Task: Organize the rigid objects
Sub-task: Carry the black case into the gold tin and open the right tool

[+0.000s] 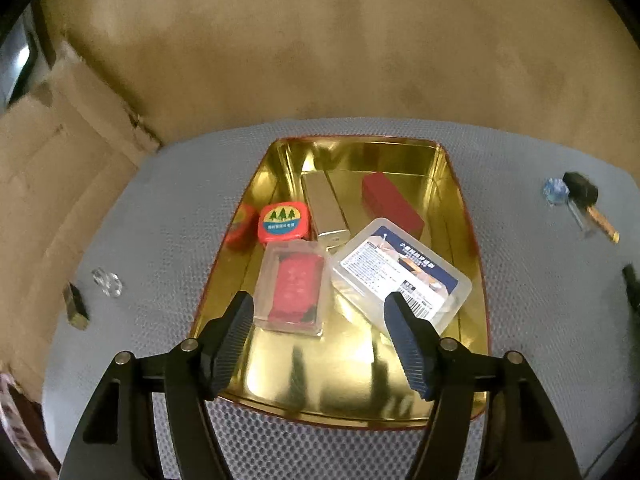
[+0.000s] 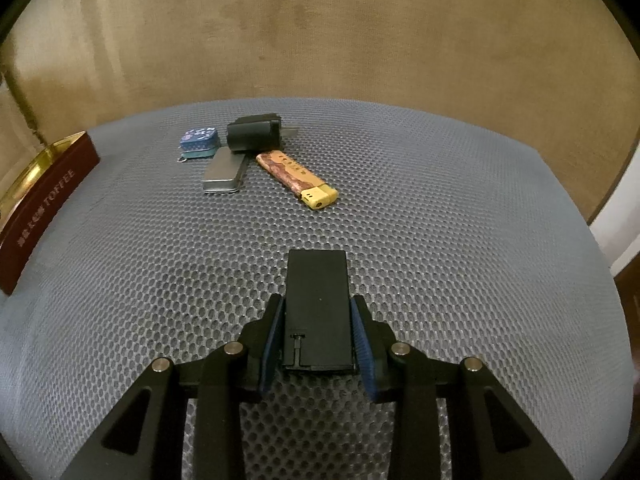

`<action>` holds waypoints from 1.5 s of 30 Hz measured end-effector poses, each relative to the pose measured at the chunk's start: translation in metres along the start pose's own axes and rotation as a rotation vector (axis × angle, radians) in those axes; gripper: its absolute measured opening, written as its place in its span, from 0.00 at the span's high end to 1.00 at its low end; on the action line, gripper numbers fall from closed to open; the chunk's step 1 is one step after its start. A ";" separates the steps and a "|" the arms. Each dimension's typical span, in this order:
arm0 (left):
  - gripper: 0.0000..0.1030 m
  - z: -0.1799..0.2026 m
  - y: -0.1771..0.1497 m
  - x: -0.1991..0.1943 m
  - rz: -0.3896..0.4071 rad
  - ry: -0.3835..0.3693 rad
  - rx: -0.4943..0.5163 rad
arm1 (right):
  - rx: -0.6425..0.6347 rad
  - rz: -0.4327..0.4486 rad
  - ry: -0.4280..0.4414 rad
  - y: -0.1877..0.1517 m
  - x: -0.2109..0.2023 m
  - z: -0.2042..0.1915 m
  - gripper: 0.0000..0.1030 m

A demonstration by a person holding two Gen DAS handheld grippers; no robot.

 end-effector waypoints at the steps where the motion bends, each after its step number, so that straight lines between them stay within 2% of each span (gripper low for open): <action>1: 0.36 0.000 0.000 0.000 0.003 0.003 0.004 | 0.012 -0.002 -0.012 0.000 0.000 0.000 0.68; 4: 0.35 -0.001 0.001 0.000 0.007 -0.013 -0.005 | 0.037 -0.003 -0.048 0.000 -0.001 -0.002 0.68; 10: 0.33 -0.014 0.005 -0.004 0.030 0.019 -0.032 | 0.089 -0.012 -0.087 0.002 -0.001 -0.009 0.68; 17: 0.31 -0.023 0.006 -0.002 0.029 0.029 -0.052 | 0.045 -0.018 -0.008 0.004 -0.005 -0.050 0.68; 25: 0.30 -0.030 0.007 0.000 0.025 0.018 -0.074 | -0.059 -0.012 0.090 0.014 -0.011 -0.121 0.68; 34: 0.29 -0.045 0.009 0.002 0.019 0.012 -0.121 | -0.207 0.029 0.210 0.034 -0.039 -0.204 0.68; 45: 0.27 -0.085 0.013 0.001 0.031 0.016 -0.244 | -0.343 0.083 0.329 0.067 -0.069 -0.304 0.68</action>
Point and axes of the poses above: each gripper's, at about its wrist camera, not at the fingertips, and x roughly the way its jaws point, z to its right, y to its top, the point moved 7 cm from there along x, roughly the way its jaws point, and after that the axes turned 7 degrees about -z, right-handed, at the moved point
